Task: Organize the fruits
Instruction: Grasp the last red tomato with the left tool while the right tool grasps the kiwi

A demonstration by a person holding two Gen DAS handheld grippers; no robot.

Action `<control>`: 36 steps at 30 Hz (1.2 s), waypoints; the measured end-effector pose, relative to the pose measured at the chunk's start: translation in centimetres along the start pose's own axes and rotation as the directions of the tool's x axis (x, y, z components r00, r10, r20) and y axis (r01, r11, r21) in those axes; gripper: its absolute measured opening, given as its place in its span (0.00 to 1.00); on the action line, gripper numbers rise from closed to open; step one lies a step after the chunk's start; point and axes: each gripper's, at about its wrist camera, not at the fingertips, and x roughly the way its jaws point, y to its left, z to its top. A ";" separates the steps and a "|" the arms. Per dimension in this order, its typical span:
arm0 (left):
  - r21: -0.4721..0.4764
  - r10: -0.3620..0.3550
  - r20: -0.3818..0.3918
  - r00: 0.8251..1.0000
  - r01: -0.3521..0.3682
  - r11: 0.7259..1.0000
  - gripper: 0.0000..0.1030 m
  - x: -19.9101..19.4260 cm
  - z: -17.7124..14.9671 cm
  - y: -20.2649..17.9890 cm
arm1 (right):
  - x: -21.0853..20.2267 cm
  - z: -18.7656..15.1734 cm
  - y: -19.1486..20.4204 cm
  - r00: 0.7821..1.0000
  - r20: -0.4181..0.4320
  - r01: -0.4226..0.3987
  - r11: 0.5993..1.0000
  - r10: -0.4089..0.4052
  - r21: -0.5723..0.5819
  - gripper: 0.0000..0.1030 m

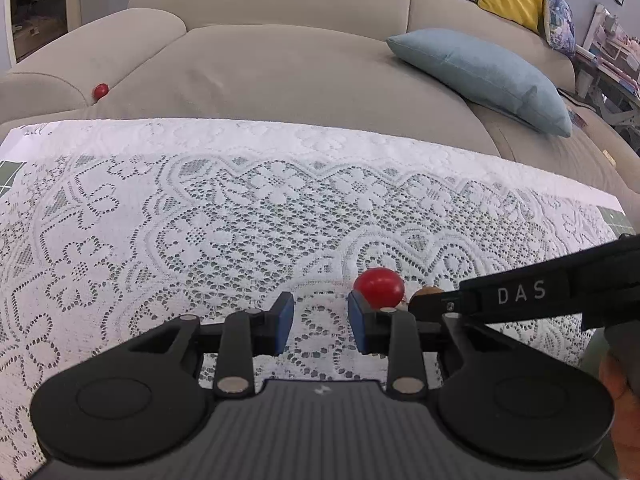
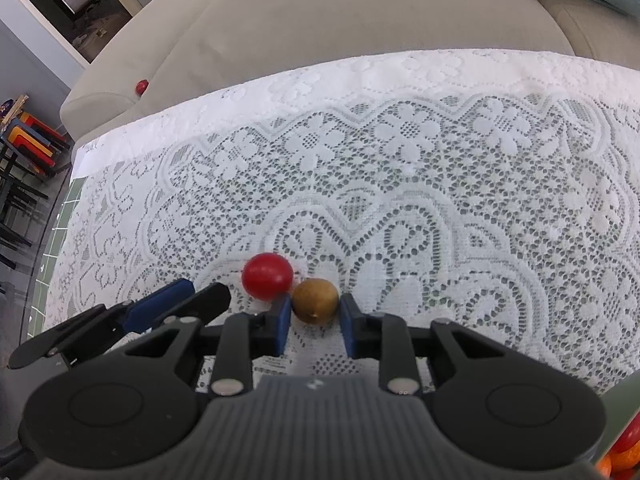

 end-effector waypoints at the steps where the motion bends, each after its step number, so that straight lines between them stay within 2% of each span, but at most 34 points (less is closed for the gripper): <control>1: 0.008 -0.001 -0.002 1.000 0.001 1.000 0.35 0.0 0.0 0.0 | -0.2 0.0 0.0 1.000 0.002 0.006 1.000 -0.006 -0.006 0.22; 4: 0.042 -0.006 -0.005 1.000 0.006 0.999 0.39 -0.2 0.2 -0.3 | -0.9 0.2 -0.2 0.999 0.013 0.031 0.999 -0.031 -0.032 0.22; 6: 0.070 -0.016 -0.013 1.000 0.016 0.997 0.45 -0.2 0.2 -0.7 | -1.2 0.3 -0.4 0.999 0.012 0.048 0.998 -0.048 -0.037 0.22; 12: 0.165 -0.030 -0.016 0.999 0.032 0.986 0.49 0.6 0.1 -2.3 | -1.2 0.1 -1.2 0.997 -0.011 0.070 0.997 -0.071 -0.038 0.22; 17: 0.164 -0.044 -0.037 0.998 0.050 0.985 0.49 1.5 0.4 -2.4 | -1.2 0.2 -1.1 0.997 -0.015 0.072 0.996 -0.073 -0.048 0.22; 27: 0.207 -0.063 -0.034 0.997 0.069 0.976 0.32 2.4 0.6 -3.3 | -1.4 0.3 -1.8 0.998 -0.016 0.067 0.997 -0.067 -0.033 0.22; 36: 0.217 -0.052 -0.024 0.998 0.056 0.974 0.31 1.0 0.3 -3.5 | -1.8 0.3 -1.6 0.998 -0.009 0.056 0.998 -0.057 -0.037 0.22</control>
